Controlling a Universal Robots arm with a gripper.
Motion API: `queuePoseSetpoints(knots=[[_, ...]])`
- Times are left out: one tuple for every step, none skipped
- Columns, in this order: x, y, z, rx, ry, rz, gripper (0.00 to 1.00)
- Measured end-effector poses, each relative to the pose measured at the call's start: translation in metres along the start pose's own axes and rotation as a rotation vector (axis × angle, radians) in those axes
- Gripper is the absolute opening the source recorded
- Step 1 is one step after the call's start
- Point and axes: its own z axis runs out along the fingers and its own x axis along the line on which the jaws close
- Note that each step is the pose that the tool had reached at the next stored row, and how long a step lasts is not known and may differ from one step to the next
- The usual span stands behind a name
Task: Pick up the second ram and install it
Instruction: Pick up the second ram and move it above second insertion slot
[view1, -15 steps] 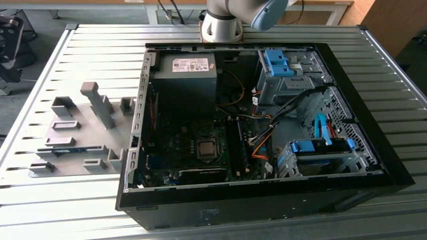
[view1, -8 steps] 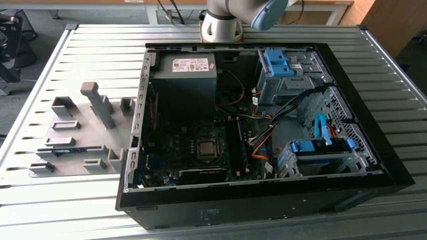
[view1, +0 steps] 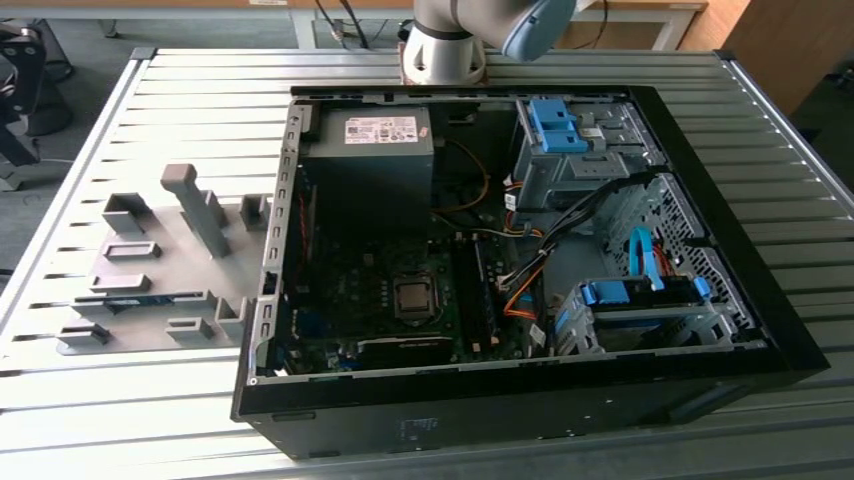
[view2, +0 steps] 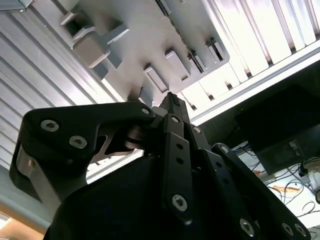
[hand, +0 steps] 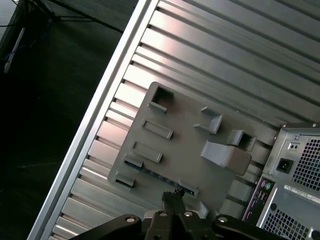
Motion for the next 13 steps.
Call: queuePoseSetpoints(knots=[[0.0000,0.0000,0.0001,-0.0005,0.0008,-0.019,0.10],[0.0000,0.0000,0.0002,-0.0009,0.0015,-0.037,0.10],[0.0000,0.0000,0.0003,-0.0014,0.0024,-0.055,0.10],[0.0000,0.0000,0.0003,-0.0018,0.0032,-0.073,0.10],[0.0000,0.0000,0.0004,-0.0022,0.0039,-0.091,0.10],[0.0001,0.0000,0.0004,-0.0027,0.0047,-0.108,0.10],[0.0001,0.0000,0.0005,-0.0031,0.0056,-0.127,0.10],[0.0001,0.0000,0.0006,-0.0035,0.0064,-0.145,0.10],[0.0001,0.0000,0.0006,-0.0040,0.0072,-0.162,0.10],[0.0001,0.0000,0.0007,-0.0044,0.0079,-0.179,0.10],[0.0001,0.0000,0.0007,-0.0048,0.0087,-0.196,0.10],[0.0001,0.0000,0.0008,-0.0052,0.0095,-0.214,0.10],[0.0001,0.0000,0.0008,-0.0056,0.0102,-0.230,0.10]])
